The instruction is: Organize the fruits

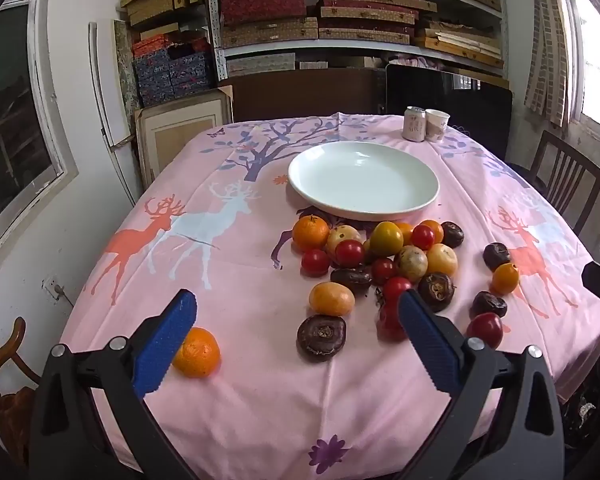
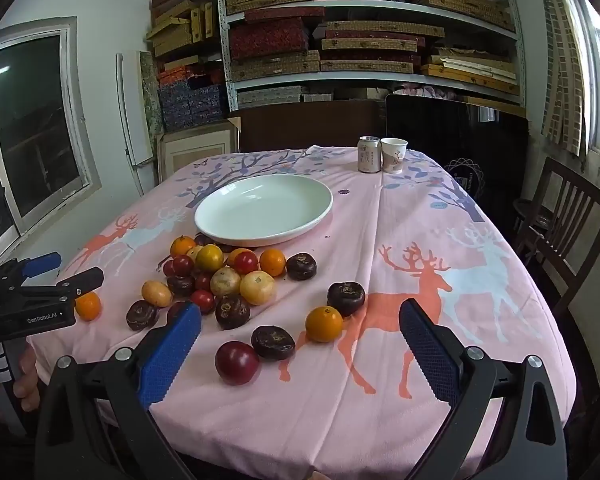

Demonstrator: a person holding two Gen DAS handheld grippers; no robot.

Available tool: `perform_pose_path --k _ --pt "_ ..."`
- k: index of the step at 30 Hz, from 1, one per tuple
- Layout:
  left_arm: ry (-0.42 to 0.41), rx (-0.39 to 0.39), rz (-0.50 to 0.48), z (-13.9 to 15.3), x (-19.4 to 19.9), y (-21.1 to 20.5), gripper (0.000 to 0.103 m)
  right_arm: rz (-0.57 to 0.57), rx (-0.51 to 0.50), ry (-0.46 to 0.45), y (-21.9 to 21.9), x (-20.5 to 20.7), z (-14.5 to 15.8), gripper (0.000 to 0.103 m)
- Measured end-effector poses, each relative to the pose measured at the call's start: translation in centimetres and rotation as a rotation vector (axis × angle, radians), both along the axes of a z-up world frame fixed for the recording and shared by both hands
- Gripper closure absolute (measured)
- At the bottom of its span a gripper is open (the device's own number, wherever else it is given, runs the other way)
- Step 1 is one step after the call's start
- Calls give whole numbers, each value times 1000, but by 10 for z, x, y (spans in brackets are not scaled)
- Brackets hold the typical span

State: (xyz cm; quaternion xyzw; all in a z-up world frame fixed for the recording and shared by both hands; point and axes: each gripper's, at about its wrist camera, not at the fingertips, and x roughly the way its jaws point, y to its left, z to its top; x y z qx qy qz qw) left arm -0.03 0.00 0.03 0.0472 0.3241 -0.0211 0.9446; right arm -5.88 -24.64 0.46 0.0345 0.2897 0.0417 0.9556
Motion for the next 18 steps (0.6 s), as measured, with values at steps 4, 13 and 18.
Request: perform_pose_path --k 4,13,18 --pt "-7 6 -7 2 0 0 4 0 -2 -11 -1 -3 1 3" --pt "-10 10 -2 10 -10 6 4 -3 7 -7 -2 -8 1 3" --pt "-7 19 5 7 -7 1 4 -5 15 -1 -3 -5 0 4"
